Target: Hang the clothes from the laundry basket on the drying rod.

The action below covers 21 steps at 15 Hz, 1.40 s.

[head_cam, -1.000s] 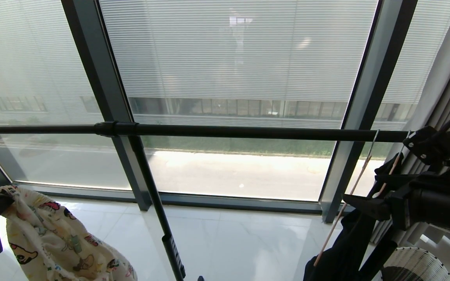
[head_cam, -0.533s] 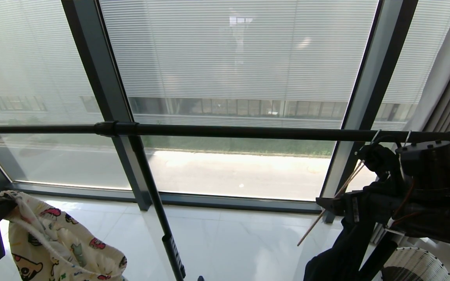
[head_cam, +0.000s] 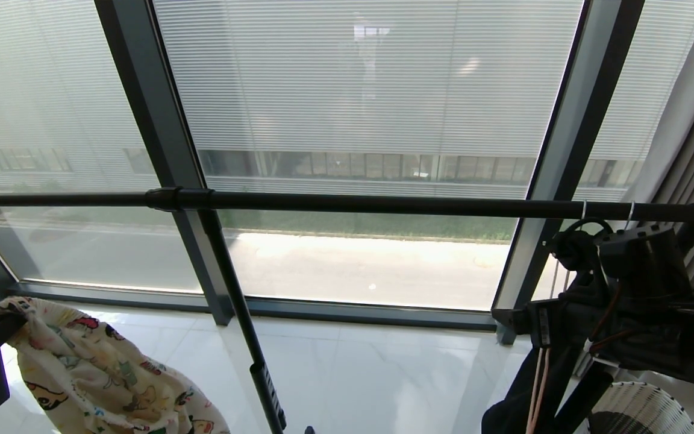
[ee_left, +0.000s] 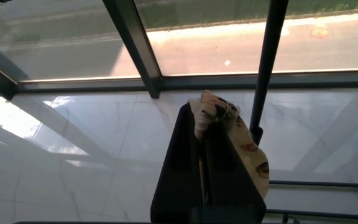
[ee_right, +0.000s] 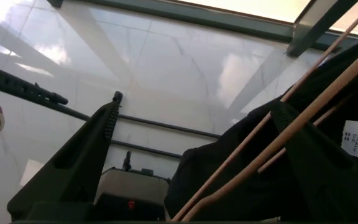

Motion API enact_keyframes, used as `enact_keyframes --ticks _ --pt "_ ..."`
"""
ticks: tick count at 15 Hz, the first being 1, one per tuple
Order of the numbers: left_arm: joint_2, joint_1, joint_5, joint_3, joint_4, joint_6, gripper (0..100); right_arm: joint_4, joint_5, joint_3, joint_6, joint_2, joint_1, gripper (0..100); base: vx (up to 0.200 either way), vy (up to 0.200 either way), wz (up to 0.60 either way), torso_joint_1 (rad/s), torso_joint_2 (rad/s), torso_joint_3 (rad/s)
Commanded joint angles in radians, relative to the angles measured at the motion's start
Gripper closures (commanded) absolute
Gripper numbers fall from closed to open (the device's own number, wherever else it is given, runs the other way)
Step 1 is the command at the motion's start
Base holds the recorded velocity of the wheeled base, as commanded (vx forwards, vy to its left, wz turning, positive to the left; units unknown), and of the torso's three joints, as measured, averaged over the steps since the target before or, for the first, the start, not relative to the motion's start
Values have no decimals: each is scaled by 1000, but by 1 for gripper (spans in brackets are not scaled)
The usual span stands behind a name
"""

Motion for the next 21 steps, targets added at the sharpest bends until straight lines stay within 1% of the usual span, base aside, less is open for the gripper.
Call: enact_keyframes --ticks 1,3,7,12,17,20,21 --pt "-1 1 1 1 0 0 100 4 -16 3 -2 -12 -10 0 0 0 0 0 0 0" --pt "-1 1 1 1 -1 -1 100 12 -39 6 -2 -12 -19 0 0 0 0 0 0 0" --pt "-1 1 1 1 -1 -1 100 10 -43 84 -2 -35 -36 0 0 0 0 0 0 0" --pt "-3 1 1 1 -1 0 100 3 -45 143 1 -43 -38 0 0 0 0 0 0 0" --pt "-3 1 1 -3 -1 3 100 -63 -42 162 1 -37 -56 0 0 0 0 0 0 0" --pt "-3 1 1 -4 -1 5 100 -68 -42 178 0 -35 -58 0 0 0 0 0 0 0" --pt "-3 1 1 -4 -1 5 100 -72 -42 184 0 -35 -58 100 0 0 0 0 0 0"
